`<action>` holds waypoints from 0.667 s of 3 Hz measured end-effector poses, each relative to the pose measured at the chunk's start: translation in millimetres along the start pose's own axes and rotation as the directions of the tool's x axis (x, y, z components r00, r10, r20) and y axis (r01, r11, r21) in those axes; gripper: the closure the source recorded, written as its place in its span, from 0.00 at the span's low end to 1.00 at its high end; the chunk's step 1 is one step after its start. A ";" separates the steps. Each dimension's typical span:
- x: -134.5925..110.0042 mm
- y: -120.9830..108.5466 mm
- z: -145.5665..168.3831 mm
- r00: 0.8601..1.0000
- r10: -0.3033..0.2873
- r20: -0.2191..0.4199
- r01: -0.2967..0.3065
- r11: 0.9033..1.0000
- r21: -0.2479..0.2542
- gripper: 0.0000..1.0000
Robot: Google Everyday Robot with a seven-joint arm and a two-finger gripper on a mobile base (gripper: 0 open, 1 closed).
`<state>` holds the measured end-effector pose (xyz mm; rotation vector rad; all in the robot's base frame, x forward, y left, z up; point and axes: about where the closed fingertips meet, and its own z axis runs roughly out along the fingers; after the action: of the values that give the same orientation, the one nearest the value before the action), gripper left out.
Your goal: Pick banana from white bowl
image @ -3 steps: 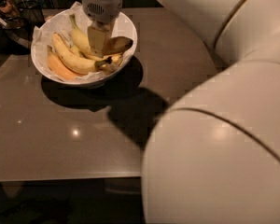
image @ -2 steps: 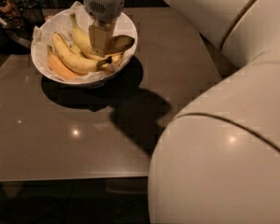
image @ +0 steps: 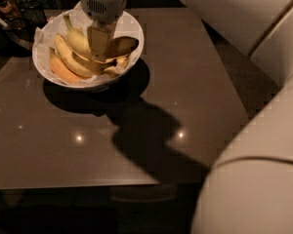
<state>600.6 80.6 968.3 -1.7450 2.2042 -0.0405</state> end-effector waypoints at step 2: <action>22.8 53.1 -41.0 0.999 0.010 0.039 -0.012 0.999 0.048 1.00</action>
Offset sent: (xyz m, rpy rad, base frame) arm -0.1018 -0.0263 0.0328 0.0388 -0.0871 -0.0269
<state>535.0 64.8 989.9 -1.6935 2.1673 -0.0563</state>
